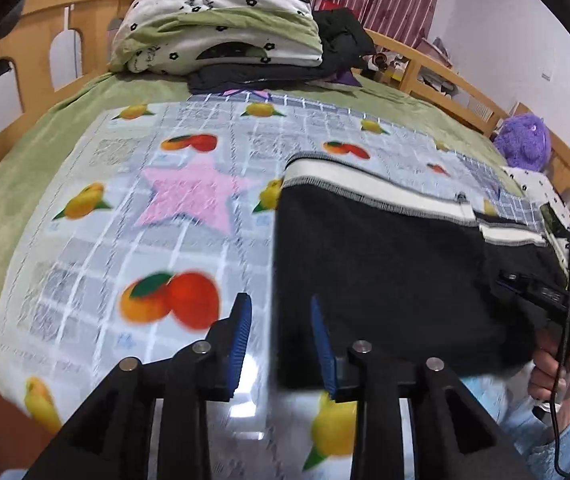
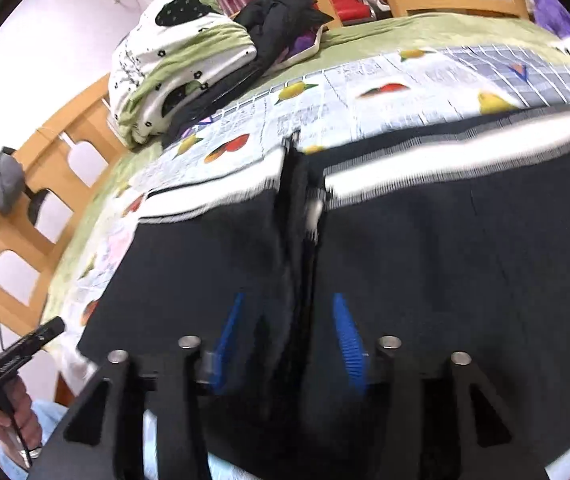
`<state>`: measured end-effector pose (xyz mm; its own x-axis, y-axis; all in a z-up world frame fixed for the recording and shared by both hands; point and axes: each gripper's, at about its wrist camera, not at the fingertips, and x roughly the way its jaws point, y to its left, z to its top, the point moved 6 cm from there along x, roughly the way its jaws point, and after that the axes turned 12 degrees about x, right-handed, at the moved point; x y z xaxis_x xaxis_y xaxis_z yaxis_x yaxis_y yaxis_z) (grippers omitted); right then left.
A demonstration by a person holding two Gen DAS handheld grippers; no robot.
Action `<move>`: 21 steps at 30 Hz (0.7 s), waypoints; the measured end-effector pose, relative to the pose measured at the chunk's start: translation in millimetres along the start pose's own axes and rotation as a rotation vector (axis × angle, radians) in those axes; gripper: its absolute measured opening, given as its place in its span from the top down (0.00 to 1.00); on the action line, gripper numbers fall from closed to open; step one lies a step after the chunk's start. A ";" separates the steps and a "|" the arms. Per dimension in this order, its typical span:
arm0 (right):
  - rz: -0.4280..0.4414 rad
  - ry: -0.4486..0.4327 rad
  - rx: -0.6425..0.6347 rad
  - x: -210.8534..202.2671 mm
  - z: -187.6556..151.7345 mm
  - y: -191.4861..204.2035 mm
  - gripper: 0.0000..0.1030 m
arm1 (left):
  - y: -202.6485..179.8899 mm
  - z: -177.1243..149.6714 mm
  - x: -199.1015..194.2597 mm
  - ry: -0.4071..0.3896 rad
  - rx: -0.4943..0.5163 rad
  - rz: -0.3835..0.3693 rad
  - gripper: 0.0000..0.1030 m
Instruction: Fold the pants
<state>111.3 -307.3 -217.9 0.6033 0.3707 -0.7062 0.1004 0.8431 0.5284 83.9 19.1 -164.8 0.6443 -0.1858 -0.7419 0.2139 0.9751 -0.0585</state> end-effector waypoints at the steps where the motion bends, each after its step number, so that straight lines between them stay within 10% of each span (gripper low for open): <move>1: -0.006 0.011 -0.001 6.5 5.4 0.3 0.51 | -1.1 3.1 3.6 -0.004 0.000 -0.001 0.71; 4: -0.018 0.114 0.027 48.0 16.2 -1.5 0.52 | -0.7 3.8 18.8 -0.006 -0.028 -0.020 0.71; 7: -0.014 0.104 -0.026 60.1 17.2 9.3 0.89 | 2.1 -3.6 32.9 0.013 -0.061 -0.049 0.71; 11: 0.096 -0.028 0.038 18.7 33.5 7.4 0.90 | 1.9 -3.4 34.0 0.006 -0.079 -0.070 0.71; 16: -0.066 0.076 0.015 51.0 25.0 -18.5 0.82 | -9.2 0.4 36.8 0.004 -0.107 -0.121 0.71; 21: -0.021 -0.047 0.020 -4.2 21.2 -12.9 0.72 | -23.9 -4.6 38.1 0.022 -0.056 -0.083 0.64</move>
<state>124.3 -328.0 -211.8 0.6373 0.3341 -0.6945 0.1289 0.8422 0.5235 99.9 -10.7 -194.7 0.6097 -0.2640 -0.7474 0.2241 0.9619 -0.1569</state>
